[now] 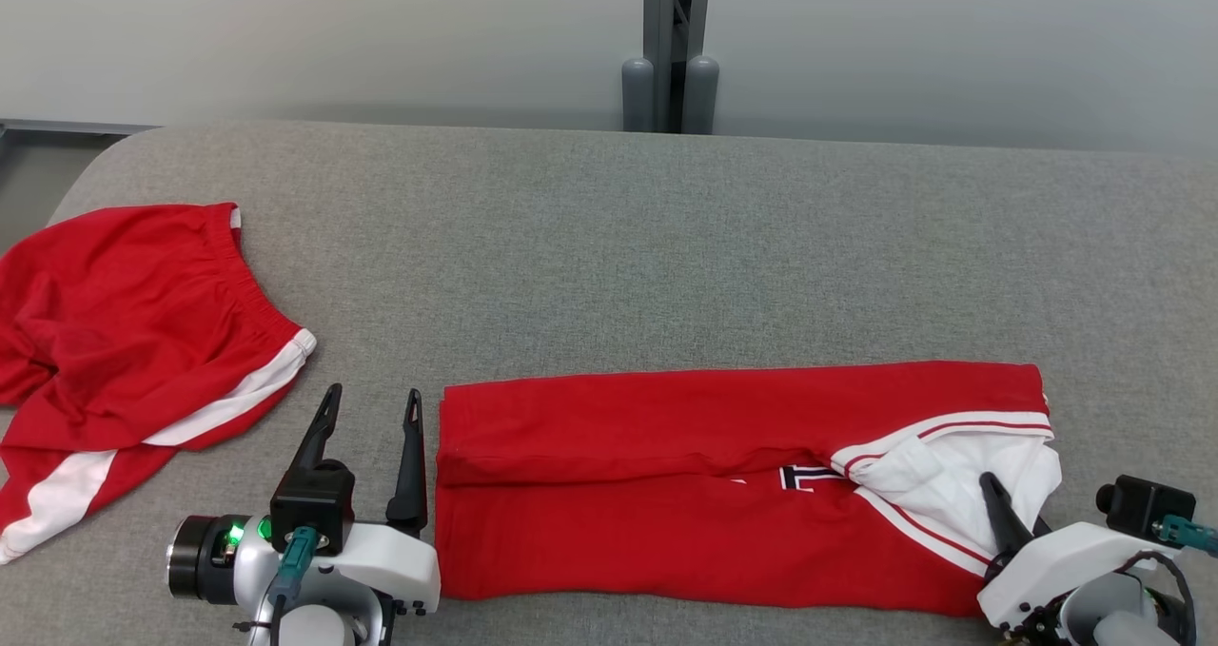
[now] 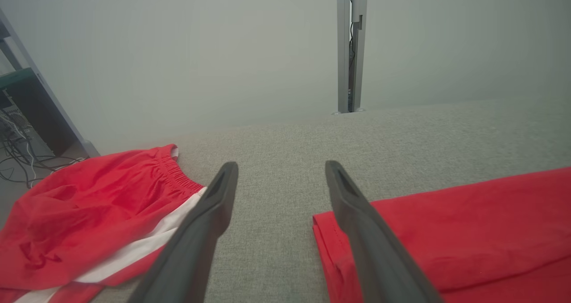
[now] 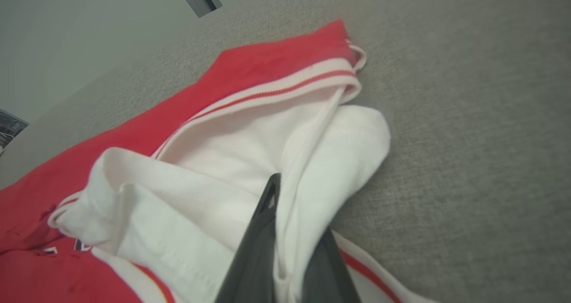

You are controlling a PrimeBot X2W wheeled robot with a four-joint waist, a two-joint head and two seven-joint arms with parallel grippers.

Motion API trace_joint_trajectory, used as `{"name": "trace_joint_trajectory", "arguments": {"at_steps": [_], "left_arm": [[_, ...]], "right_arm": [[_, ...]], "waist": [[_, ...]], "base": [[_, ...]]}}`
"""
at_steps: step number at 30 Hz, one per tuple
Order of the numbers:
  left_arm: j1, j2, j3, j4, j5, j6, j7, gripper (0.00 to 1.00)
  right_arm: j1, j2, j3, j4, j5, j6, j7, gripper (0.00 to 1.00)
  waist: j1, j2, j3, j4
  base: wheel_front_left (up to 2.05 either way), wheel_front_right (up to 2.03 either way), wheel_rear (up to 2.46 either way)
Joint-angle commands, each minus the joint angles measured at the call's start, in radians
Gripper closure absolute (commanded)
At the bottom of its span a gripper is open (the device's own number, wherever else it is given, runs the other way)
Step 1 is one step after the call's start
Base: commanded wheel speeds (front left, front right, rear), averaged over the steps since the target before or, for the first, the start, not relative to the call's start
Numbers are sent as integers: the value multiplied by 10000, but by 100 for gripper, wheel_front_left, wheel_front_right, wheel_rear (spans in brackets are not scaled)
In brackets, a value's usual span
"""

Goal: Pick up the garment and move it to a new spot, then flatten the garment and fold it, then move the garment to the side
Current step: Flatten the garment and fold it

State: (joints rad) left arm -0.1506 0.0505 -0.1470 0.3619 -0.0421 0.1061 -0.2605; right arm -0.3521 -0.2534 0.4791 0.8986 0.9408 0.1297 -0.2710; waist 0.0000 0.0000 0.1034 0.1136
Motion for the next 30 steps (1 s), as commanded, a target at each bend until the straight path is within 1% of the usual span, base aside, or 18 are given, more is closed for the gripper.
{"name": "trace_joint_trajectory", "arguments": {"at_steps": [1, 7, 8, 15, 20, 26, 30], "left_arm": [[-137, 28, 29, 13, 35, -17, -41, 0], [-106, 23, 36, 94, -14, -41, -41, 0], [-89, 23, 27, 122, -32, -54, -41, 0], [2, 18, -2, 182, -110, -61, -41, 0], [95, 18, -42, 202, -197, -47, -41, 0], [154, 18, -84, 236, -308, 9, -41, 0], [192, 19, -86, 280, -357, 25, -41, 0]], "right_arm": [[-15, -72, 74, 118, 43, 16, 98, 100], [-217, -526, -57, 123, -150, 10, 56, 100], [-296, -733, -102, 165, -202, 10, 49, 100], [-576, -1609, -131, 602, -352, 10, 48, 100], [-815, -2126, -108, 982, -297, 10, 47, 100], [-961, -2227, 92, 1109, -265, 10, 47, 100], [-910, -2058, 418, 955, -231, 10, 47, 100]], "waist": [[0, 0, -16, -10], [0, 0, -111, -49], [0, 0, -155, -62], [0, 0, -327, -110], [0, 0, -447, -155], [0, 0, -561, -230], [0, 0, -713, -306]], "base": [[0, 0, 0], [0, 0, 0], [0, 0, 0], [0, 0, 0], [0, 0, 0], [0, 0, 0], [0, 0, 0]]}}
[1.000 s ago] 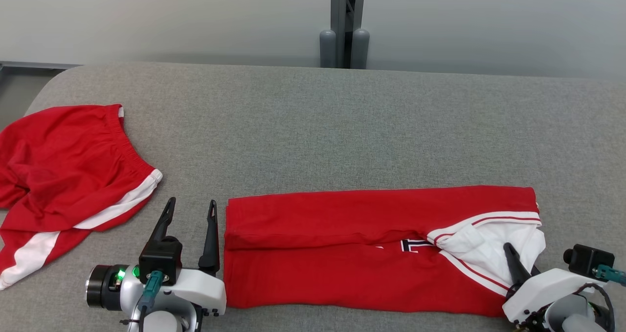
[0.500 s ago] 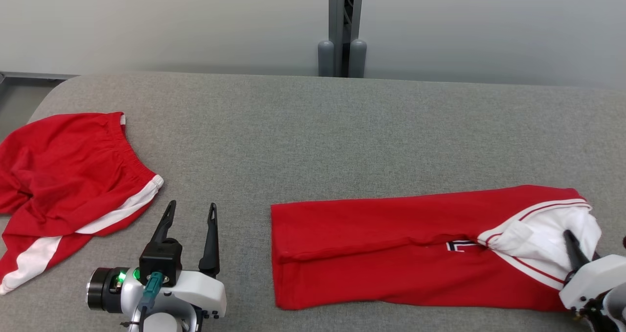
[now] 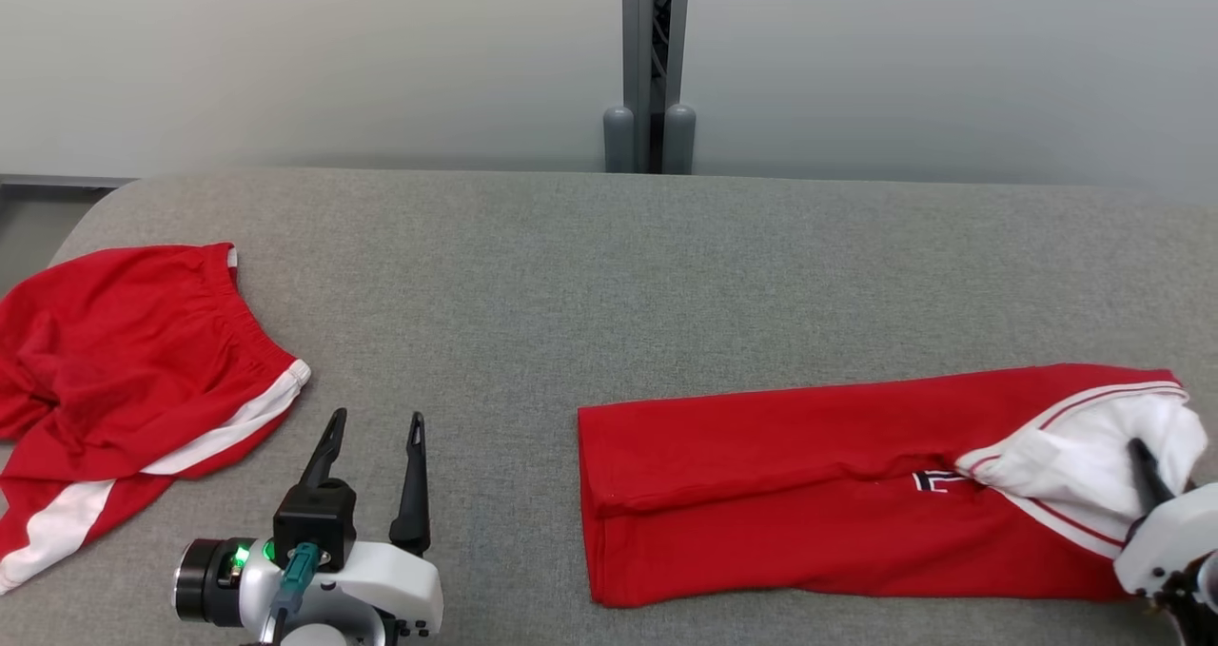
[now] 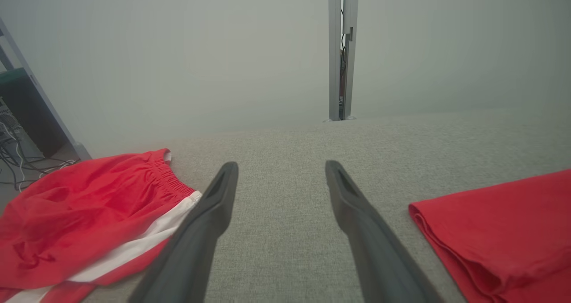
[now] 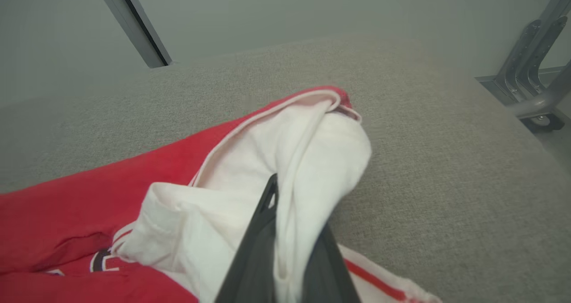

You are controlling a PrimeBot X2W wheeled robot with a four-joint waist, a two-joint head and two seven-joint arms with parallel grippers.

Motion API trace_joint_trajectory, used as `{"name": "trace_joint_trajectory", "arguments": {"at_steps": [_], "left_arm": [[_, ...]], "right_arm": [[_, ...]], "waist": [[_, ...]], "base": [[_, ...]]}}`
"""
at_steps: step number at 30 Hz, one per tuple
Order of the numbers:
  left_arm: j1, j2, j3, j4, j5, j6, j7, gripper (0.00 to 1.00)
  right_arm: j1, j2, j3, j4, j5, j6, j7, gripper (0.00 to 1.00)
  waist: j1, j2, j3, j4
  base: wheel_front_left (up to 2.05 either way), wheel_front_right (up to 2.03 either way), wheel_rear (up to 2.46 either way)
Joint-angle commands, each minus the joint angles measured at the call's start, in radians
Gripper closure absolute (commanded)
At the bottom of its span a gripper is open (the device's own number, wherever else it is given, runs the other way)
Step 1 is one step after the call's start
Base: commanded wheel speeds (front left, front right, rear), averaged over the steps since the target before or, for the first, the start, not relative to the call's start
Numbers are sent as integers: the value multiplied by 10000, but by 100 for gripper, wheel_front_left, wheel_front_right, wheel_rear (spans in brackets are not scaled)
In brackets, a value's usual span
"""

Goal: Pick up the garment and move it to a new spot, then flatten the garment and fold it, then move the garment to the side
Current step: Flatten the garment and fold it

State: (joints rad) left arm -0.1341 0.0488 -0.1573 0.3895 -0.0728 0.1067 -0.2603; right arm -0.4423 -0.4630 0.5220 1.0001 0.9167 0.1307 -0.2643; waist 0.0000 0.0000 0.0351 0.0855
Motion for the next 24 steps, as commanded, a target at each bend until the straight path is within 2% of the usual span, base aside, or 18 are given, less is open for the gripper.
{"name": "trace_joint_trajectory", "arguments": {"at_steps": [1, 11, 16, 24], "left_arm": [[38, 36, 32, 2, -72, 41, -41, 0], [341, 36, 86, -61, -194, 167, -41, 0], [414, 34, 73, -78, -335, 205, -41, 0], [461, 35, -57, -77, -514, 290, -41, 0]], "right_arm": [[28, 46, 124, -146, 32, 2, -17, 100], [323, 200, 825, -1900, 1092, 4, 770, 100], [506, 661, 853, -3060, 1883, 4, 1441, 100], [1043, 1775, 451, -4601, 3208, 4, 2448, 100]], "waist": [[0, 0, -73, -55], [0, 0, -389, -377], [0, 0, -426, -537], [0, 0, -455, -649]], "base": [[0, 0, 0], [0, 0, 0], [0, 0, 0], [0, 0, 0]]}}
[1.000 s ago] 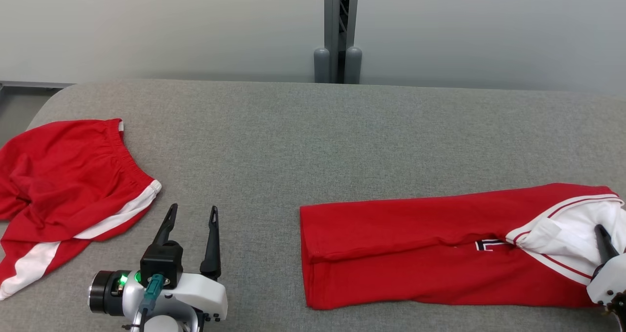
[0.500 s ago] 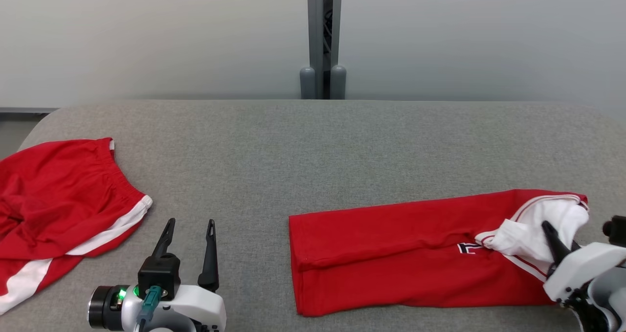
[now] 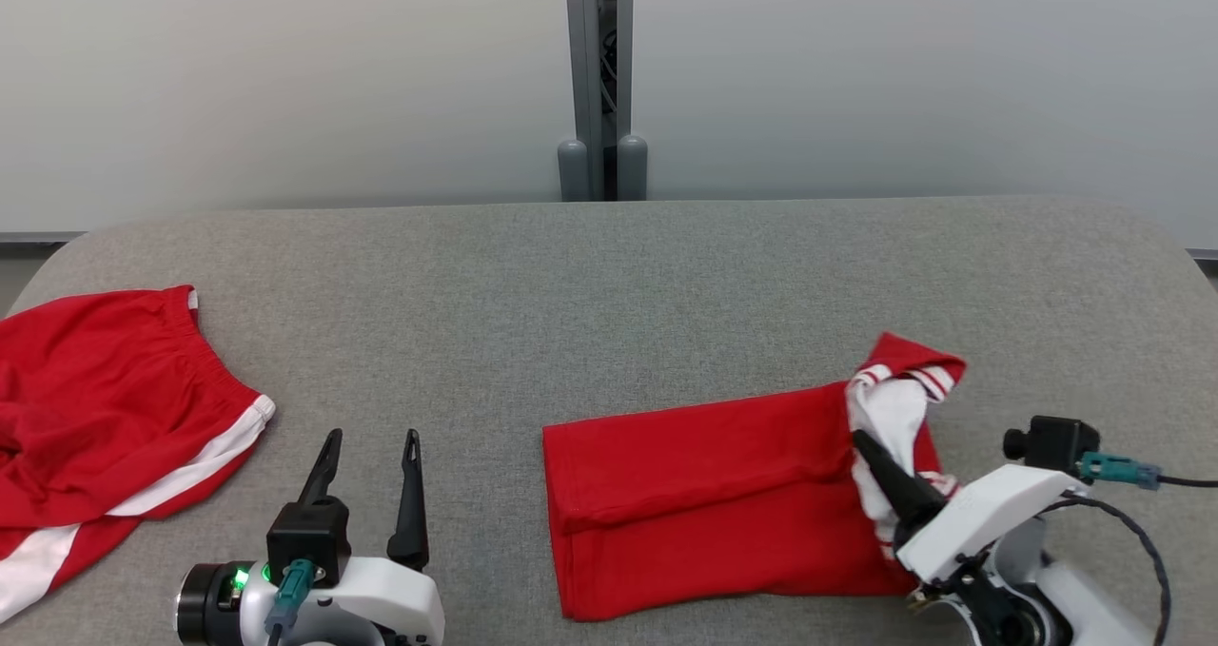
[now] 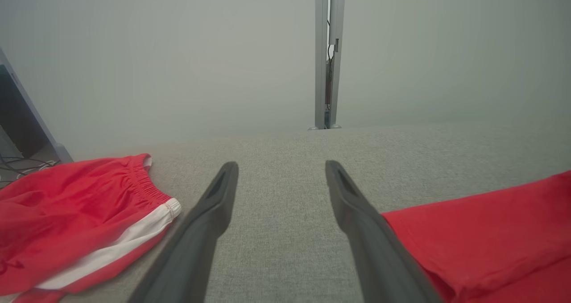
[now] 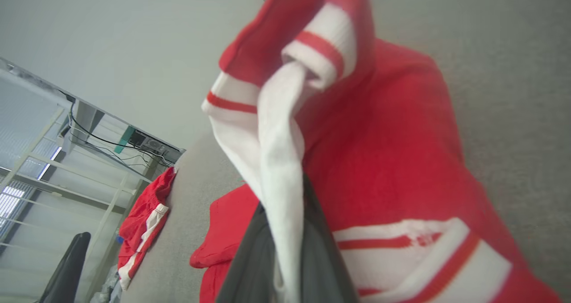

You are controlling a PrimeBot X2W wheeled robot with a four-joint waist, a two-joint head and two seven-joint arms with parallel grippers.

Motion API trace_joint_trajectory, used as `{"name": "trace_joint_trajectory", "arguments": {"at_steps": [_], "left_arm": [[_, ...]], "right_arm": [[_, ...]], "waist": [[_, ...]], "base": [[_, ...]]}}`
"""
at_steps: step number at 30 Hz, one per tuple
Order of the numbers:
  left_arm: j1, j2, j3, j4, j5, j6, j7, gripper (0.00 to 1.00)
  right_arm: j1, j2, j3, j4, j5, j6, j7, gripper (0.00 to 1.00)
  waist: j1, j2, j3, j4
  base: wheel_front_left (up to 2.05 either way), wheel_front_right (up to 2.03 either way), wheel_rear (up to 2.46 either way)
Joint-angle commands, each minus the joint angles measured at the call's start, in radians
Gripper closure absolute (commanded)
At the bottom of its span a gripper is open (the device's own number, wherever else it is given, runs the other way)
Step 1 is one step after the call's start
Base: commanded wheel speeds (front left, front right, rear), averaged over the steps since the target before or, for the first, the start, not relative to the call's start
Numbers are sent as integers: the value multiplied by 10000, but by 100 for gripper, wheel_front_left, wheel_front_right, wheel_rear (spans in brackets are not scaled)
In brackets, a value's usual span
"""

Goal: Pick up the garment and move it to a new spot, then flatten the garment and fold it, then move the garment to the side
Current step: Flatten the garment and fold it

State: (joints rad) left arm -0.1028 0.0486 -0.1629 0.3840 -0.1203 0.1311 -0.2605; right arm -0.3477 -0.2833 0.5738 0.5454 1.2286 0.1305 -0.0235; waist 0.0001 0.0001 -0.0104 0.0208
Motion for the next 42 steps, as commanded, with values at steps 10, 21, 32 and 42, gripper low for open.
{"name": "trace_joint_trajectory", "arguments": {"at_steps": [10, 21, 32, 42], "left_arm": [[48, 38, -206, 60, -192, 63, -40, 0], [-151, 38, -384, 126, -242, 87, -41, 0], [-454, 38, -638, 155, -416, 192, -41, 0], [-505, 38, -709, 273, -560, 274, -41, 0]], "right_arm": [[486, 1242, -410, -607, 345, 7, 723, 100], [404, 2076, -467, -744, 80, 13, 1028, 100], [40, 2275, -385, -86, -558, 13, 1154, 0], [54, 2301, -61, -841, -237, 13, 1393, 0]], "waist": [[-1, -1, 91, 188], [-1, -1, 488, 757], [-1, -1, 1073, 1486], [-1, -1, 1082, 1705]], "base": [[0, 0, 0], [0, 0, 0], [0, 0, 0], [0, 0, 0]]}}
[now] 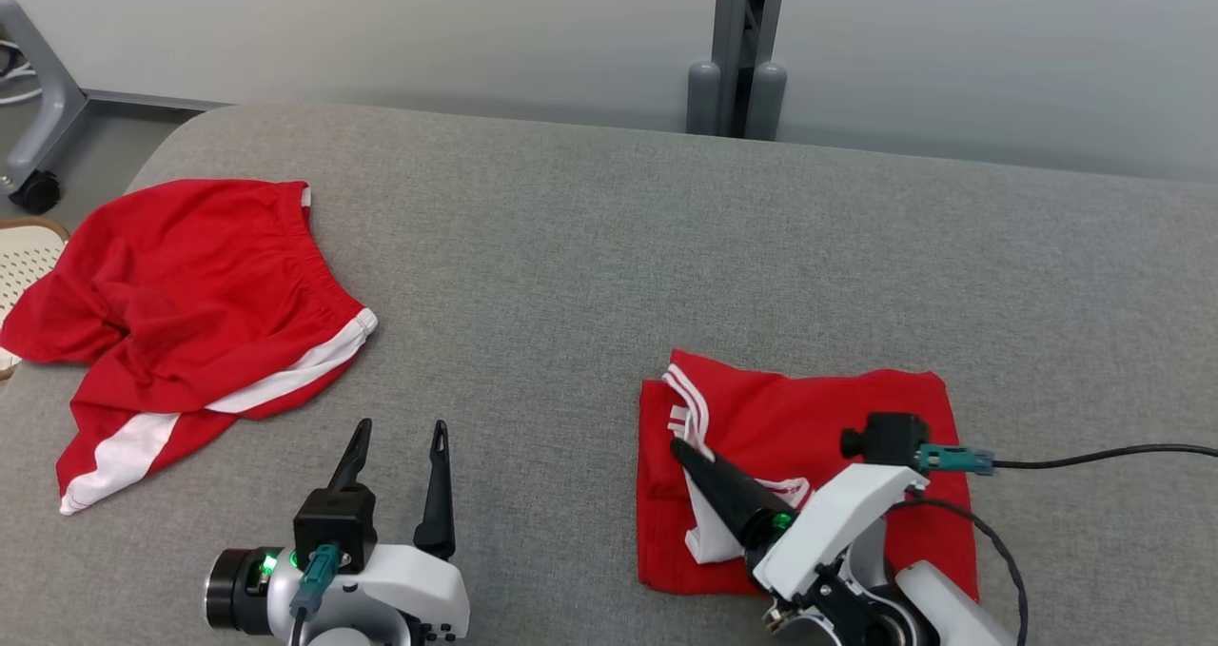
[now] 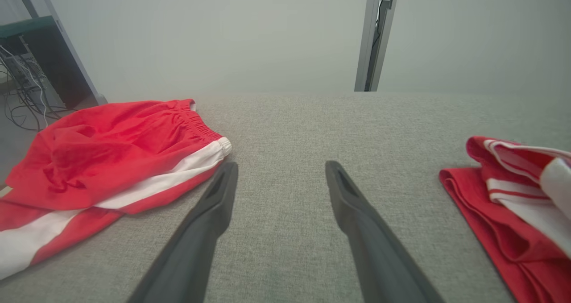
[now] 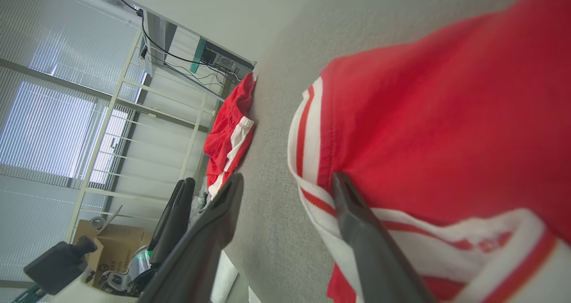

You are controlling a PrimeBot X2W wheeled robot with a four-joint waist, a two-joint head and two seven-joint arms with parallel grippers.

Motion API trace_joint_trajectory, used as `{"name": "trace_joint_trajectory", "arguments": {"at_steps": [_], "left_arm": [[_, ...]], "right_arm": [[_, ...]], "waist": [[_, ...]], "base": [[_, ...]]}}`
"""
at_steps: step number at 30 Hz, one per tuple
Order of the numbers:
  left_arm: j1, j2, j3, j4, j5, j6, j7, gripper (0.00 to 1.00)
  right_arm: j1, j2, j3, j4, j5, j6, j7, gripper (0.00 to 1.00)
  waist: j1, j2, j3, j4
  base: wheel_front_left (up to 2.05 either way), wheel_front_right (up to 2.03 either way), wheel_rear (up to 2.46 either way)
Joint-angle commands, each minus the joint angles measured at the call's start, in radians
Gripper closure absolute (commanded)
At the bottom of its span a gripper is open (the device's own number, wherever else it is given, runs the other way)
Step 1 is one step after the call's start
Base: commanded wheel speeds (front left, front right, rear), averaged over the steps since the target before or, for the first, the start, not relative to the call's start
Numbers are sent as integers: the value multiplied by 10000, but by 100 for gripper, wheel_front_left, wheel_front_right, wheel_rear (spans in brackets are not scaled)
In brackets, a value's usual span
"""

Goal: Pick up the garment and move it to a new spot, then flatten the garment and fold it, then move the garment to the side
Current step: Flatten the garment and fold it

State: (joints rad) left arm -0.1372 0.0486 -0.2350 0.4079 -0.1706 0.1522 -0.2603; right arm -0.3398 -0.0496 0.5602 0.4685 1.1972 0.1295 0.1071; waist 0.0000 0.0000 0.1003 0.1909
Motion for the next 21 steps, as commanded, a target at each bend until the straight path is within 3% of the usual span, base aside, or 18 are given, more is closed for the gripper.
{"name": "trace_joint_trajectory", "arguments": {"at_steps": [1, 7, 14, 18, 21], "left_arm": [[-157, 37, 11, 38, -61, 68, -43, 0], [-42, 35, 123, 72, -29, 93, -42, 0], [124, 37, 249, 94, 78, 24, -42, 0], [194, 34, 339, 86, 146, -8, -43, 0], [263, 38, 423, 61, 181, -25, -42, 0]], "right_arm": [[8, -35, 170, -185, 167, 23, 149, 0], [170, -46, 756, -808, 685, 23, 432, 0], [-85, -40, 494, -1359, 703, 23, 137, 0], [-264, -61, 117, -1737, 385, 23, 5, 0], [-563, -512, -325, -2230, -635, 23, -444, 0]], "waist": [[0, 0, -49, 1], [0, 0, -326, -183], [0, 0, -633, -483], [0, 0, -743, -633], [0, 0, -860, -807]], "base": [[0, 0, 0], [0, 0, 0], [0, 0, 0], [0, 0, 0], [0, 0, 0]]}}
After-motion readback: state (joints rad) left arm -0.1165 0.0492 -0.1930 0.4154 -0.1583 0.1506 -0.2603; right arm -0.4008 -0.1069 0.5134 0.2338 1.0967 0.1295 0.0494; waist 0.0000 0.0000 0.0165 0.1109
